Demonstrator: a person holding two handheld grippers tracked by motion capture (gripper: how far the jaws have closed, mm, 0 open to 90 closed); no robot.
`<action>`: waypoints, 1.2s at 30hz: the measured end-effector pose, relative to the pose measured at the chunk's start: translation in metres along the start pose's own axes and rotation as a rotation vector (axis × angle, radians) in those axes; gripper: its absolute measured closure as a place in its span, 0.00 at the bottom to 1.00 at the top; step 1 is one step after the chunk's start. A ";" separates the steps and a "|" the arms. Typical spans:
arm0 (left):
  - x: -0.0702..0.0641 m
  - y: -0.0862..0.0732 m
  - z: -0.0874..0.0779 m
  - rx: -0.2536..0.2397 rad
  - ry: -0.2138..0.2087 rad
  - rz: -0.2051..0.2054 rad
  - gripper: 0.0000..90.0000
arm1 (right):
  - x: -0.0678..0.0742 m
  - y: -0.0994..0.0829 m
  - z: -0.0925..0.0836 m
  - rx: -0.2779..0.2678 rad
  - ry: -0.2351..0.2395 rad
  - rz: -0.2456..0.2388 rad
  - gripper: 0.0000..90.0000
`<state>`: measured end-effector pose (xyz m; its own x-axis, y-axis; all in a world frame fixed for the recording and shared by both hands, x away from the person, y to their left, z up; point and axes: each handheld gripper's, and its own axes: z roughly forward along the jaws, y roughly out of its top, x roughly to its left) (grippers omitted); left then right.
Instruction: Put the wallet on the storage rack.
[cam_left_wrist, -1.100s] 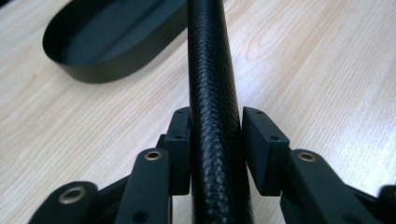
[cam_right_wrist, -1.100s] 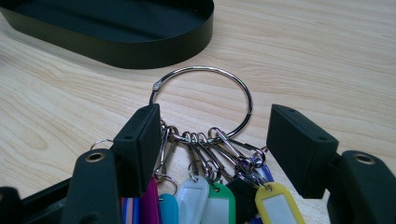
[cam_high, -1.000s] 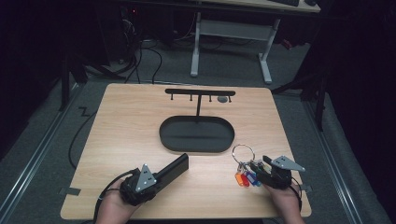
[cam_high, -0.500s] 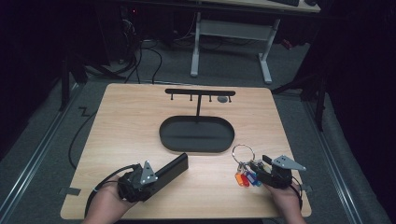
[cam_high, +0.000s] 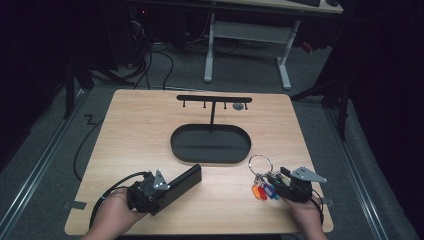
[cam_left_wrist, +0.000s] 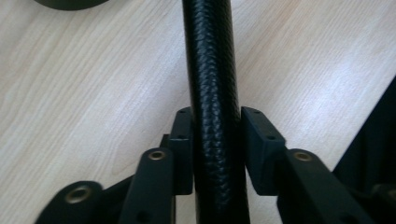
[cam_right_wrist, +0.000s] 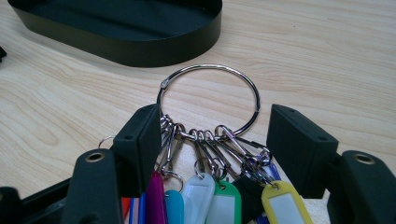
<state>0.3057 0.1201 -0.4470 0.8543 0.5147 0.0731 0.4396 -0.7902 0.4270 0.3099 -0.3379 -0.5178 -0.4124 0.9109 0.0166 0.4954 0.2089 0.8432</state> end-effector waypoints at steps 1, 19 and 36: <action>0.000 0.000 0.000 0.002 -0.003 0.002 0.77 | 0.000 0.000 0.000 -0.001 0.000 0.000 0.40; 0.001 0.006 -0.003 -0.040 0.060 0.074 0.82 | -0.002 -0.003 -0.005 -0.002 -0.003 0.010 0.40; 0.015 0.039 -0.023 -0.153 0.121 0.146 0.81 | -0.010 -0.015 -0.022 0.001 -0.039 0.044 0.40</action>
<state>0.3296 0.1051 -0.4087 0.8623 0.4419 0.2473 0.2590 -0.8045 0.5345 0.2895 -0.3577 -0.5187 -0.3601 0.9323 0.0328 0.5128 0.1685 0.8418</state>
